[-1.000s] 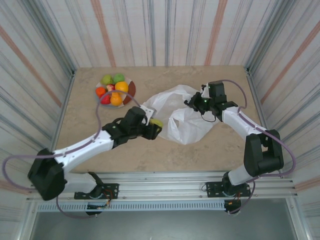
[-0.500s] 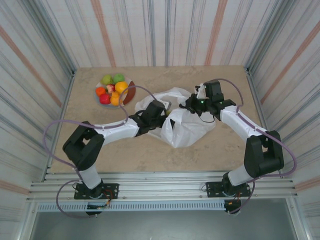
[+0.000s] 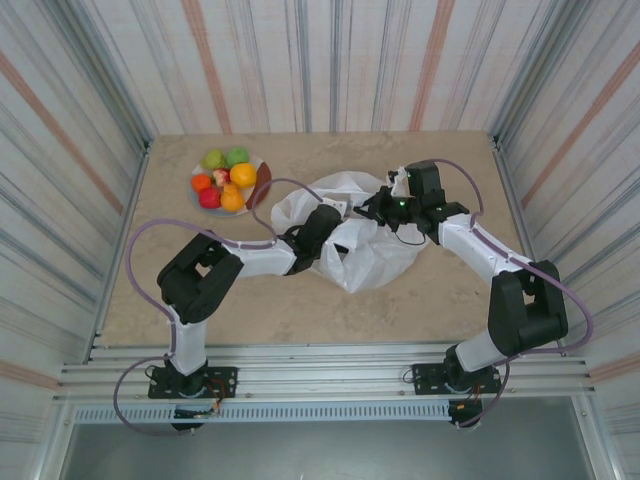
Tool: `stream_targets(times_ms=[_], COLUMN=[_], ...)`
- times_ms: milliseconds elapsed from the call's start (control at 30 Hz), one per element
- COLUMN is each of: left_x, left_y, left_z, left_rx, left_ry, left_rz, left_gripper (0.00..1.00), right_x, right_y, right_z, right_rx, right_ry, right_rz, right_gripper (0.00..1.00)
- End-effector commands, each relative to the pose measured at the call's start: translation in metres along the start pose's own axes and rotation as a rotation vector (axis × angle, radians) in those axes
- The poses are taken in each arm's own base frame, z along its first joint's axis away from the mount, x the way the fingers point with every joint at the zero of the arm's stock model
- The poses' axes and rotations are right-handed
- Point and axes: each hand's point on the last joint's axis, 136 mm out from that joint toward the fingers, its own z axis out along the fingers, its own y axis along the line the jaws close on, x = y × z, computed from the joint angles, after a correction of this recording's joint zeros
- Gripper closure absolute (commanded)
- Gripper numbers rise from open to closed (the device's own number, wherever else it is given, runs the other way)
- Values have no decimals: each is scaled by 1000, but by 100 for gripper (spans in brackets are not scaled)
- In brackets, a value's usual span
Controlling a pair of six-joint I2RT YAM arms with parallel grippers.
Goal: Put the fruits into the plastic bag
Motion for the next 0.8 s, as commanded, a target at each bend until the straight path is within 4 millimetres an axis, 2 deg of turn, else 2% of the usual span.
stream_targets(times_ms=[0,233,333,433,567,767], left_x=[-25,-13,-5,1,1,-2], left_y=[-12,-14,-13,-7,-10,-34], left_z=[-17,-57,-77,-96,-121,-162], left_rx=[10,21,27,4,28,221], left_ry=[-65,-3,35,63,86,141], left_rz=[36,101,141,164,188,182], left_gripper=[11,12,13,14,14,15], right_x=[0,-10,-13,-12,-13,-17], right_y=[-6,-36,-42,-47,-50,-52], right_z=[-5,-25,-31,-31,-26,-19], right_rx=[17,171,198,214,212,199], right_ry=[-2,-45,-57,-50,-46,-50], right_rz=[-8,-64,-81,-93,-93,-88], right_gripper=[100,100,100,100,100,100])
